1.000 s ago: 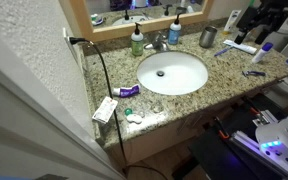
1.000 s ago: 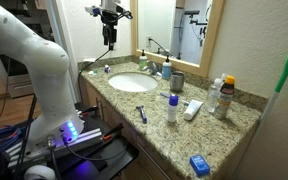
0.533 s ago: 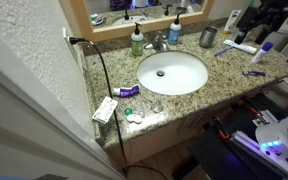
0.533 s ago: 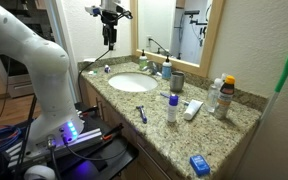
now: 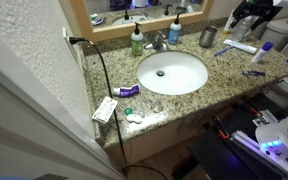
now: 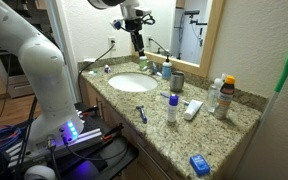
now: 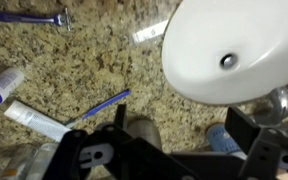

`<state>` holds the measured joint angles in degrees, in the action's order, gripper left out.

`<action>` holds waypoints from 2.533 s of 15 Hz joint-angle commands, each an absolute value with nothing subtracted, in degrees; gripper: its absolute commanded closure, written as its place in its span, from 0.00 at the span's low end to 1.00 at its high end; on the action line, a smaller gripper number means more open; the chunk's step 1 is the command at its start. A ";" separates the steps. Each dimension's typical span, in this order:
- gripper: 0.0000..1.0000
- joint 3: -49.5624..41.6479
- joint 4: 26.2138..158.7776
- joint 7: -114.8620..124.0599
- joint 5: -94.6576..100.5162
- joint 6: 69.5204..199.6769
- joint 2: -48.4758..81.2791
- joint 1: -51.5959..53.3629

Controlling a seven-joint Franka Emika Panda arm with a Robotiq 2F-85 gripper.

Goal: Set the white tube upright on the right side of the counter

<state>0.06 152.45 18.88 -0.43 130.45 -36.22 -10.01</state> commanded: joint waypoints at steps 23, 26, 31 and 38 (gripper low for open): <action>0.00 -2.73 143.60 34.36 46.82 155.13 -9.30 -26.34; 0.00 -7.84 137.78 33.54 61.64 159.65 -1.30 -26.88; 0.00 -6.99 133.58 45.36 72.00 158.71 2.11 -28.15; 0.00 -6.54 130.71 35.75 75.97 160.15 9.82 -28.05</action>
<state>-6.77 131.28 41.66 74.90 158.66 6.68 -27.94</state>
